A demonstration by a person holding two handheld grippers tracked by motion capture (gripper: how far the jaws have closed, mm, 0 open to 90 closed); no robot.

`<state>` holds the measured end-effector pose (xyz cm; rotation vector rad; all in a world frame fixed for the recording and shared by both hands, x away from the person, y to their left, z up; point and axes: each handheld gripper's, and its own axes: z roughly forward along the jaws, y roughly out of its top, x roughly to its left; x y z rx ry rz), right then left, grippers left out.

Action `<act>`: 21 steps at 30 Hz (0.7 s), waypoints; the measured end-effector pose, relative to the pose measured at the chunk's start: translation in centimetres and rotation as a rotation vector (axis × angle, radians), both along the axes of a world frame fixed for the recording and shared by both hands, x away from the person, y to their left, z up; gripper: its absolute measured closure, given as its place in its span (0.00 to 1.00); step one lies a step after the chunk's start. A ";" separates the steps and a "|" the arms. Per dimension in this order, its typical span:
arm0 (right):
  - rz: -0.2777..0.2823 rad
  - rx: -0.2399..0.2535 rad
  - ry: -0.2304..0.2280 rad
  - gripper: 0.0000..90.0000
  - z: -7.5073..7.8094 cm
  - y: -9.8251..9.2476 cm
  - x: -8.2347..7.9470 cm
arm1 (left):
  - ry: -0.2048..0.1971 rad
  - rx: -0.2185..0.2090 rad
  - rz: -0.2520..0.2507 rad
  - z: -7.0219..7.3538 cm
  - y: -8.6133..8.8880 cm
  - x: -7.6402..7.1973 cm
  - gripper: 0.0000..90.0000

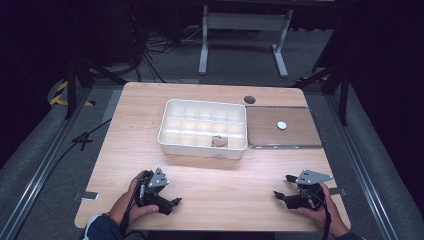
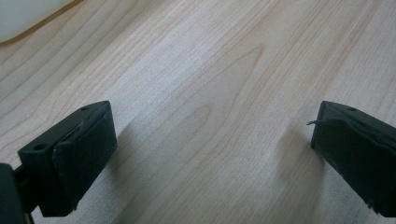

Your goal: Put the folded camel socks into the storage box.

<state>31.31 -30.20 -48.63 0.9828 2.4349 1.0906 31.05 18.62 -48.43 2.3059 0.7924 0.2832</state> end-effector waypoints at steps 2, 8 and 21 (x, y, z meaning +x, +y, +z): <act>0.000 0.000 0.000 0.25 0.0 0.0 0.0 | 0.000 0.000 0.000 0.0 0.0 0.0 0.00; 0.001 0.000 0.000 0.25 0.0 0.0 0.0 | 0.001 -0.001 -0.001 0.0 0.0 0.0 0.00; -0.002 0.000 0.000 0.25 0.0 0.0 0.0 | 0.003 -0.003 -0.001 0.0 -0.1 0.1 0.00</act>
